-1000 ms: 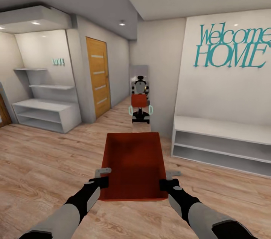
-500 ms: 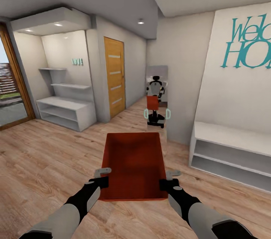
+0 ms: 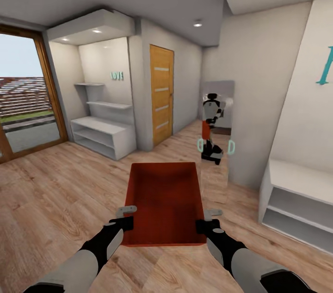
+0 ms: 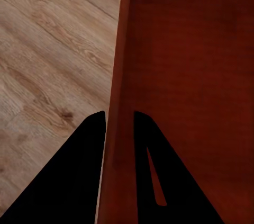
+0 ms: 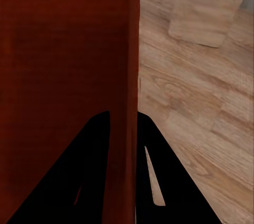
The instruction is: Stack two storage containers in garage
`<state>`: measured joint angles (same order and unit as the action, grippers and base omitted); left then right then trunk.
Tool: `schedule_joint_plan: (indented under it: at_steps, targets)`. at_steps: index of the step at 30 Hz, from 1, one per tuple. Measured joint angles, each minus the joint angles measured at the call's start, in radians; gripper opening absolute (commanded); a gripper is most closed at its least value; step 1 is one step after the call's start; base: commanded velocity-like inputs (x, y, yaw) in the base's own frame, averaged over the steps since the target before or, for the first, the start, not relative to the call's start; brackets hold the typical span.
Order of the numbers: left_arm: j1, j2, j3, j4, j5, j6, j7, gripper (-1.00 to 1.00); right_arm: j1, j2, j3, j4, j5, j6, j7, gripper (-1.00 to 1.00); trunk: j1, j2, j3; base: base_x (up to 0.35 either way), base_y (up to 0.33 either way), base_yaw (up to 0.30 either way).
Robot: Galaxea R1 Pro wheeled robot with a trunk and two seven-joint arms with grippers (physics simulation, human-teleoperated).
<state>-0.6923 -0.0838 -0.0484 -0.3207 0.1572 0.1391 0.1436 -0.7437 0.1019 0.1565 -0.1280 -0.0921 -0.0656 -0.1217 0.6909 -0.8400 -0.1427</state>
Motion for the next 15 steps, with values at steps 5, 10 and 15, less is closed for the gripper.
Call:
schedule_joint_plan:
  at_steps: [5,10,15]
  targets:
    - [0.0,0.0,0.0,0.0,0.0,0.0,0.0,-1.0,0.0,0.0,0.0,0.0,0.0,0.0,0.0,-1.0,0.0,0.0,0.0,0.323,0.0,0.269]
    - [0.0,0.0,0.0,0.0,0.0,0.0,0.001,-1.0,0.0,0.0,0.0,0.0,0.0,0.0,0.001,-1.0,0.0,0.0,0.0,0.323,0.0,0.269]
    - [0.0,-0.001,0.0,0.001,0.0,-0.001,0.001,-1.0,0.0,-0.001,0.0,0.0,0.0,0.0,0.001,-1.0,0.0,0.0,0.0,0.323,0.0,0.259]
